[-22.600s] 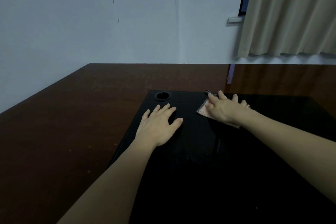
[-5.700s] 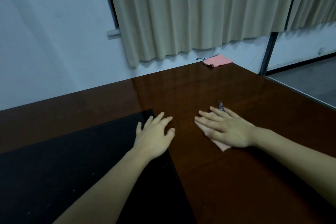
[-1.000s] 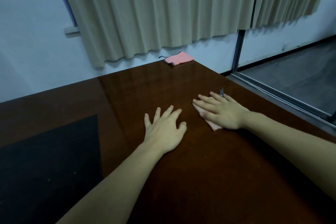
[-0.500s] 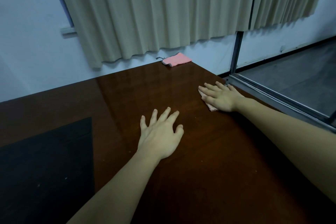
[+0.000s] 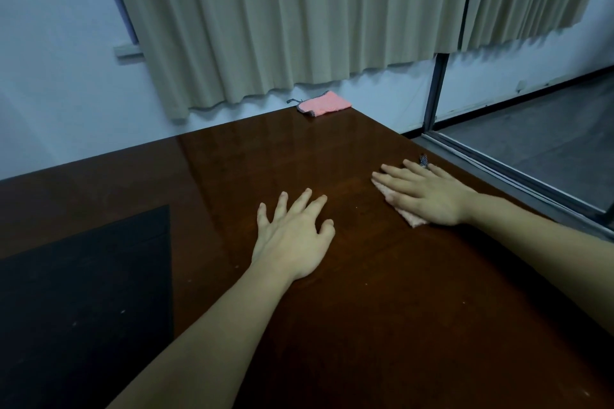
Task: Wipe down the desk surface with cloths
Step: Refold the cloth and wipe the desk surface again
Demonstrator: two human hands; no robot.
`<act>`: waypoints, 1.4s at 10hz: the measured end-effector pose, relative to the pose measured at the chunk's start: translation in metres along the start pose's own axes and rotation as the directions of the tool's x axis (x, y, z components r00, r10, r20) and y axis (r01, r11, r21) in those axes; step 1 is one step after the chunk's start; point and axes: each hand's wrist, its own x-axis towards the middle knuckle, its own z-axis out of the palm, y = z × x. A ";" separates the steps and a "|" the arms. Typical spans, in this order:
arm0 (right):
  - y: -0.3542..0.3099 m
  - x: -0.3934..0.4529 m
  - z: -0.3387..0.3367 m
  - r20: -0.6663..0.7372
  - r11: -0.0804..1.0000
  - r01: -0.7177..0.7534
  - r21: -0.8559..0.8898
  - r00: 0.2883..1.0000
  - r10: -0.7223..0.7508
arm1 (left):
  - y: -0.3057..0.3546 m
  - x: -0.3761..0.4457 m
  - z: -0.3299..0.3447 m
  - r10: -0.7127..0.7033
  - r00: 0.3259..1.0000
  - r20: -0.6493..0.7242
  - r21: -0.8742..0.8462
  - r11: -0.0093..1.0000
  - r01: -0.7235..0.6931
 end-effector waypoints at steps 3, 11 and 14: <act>0.034 0.043 -0.008 -0.027 0.985 -0.168 0.038 0.985 0.169 | -0.001 0.001 0.001 0.001 1.000 -0.009 -0.012 1.000 -0.002; 0.031 -0.014 0.002 -0.026 0.986 -0.163 0.026 0.986 0.164 | 0.002 -0.001 0.001 -0.020 1.000 0.001 0.025 0.999 0.020; 0.021 -0.017 0.003 -0.024 0.969 -0.245 0.042 0.969 0.246 | 0.001 -0.002 0.002 -0.011 1.000 -0.007 0.017 1.000 0.011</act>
